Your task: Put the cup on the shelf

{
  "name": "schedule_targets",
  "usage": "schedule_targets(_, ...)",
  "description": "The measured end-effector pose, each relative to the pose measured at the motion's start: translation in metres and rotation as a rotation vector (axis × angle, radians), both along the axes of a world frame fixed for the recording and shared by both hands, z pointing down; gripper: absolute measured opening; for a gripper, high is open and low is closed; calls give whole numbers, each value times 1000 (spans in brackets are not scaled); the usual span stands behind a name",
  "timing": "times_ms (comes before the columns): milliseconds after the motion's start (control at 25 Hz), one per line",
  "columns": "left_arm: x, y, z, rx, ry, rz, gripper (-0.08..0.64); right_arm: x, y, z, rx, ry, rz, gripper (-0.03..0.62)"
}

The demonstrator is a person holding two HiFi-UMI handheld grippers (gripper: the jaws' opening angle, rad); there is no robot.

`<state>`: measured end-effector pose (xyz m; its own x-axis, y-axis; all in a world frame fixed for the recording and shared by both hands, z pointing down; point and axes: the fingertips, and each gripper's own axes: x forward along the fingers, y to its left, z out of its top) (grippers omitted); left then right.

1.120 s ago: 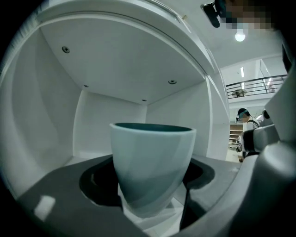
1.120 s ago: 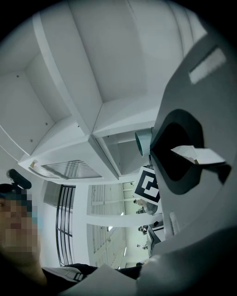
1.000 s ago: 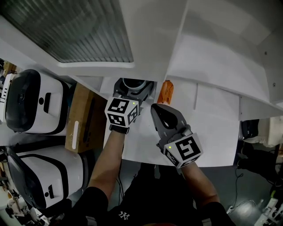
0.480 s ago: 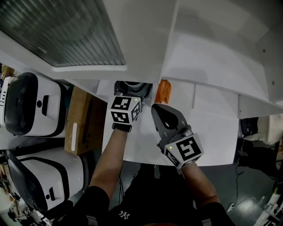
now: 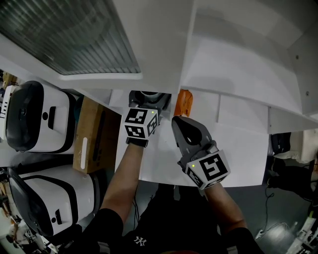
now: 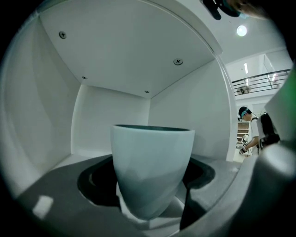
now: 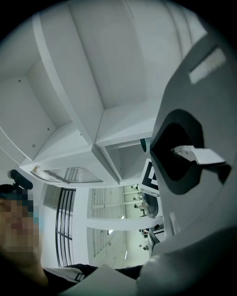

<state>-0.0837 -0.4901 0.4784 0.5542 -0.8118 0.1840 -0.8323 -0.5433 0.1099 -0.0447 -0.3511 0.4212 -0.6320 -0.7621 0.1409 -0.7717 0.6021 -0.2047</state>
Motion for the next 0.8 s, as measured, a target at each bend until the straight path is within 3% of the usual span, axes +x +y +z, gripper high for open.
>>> schedule_targets(600,-4,19,-11,32,45,67,413,-5,10,-7,6,-14,-27,12)
schedule_targets(800,-9,31,-7,23,47,49,422,-5,14,-5,4,-21,-32,12)
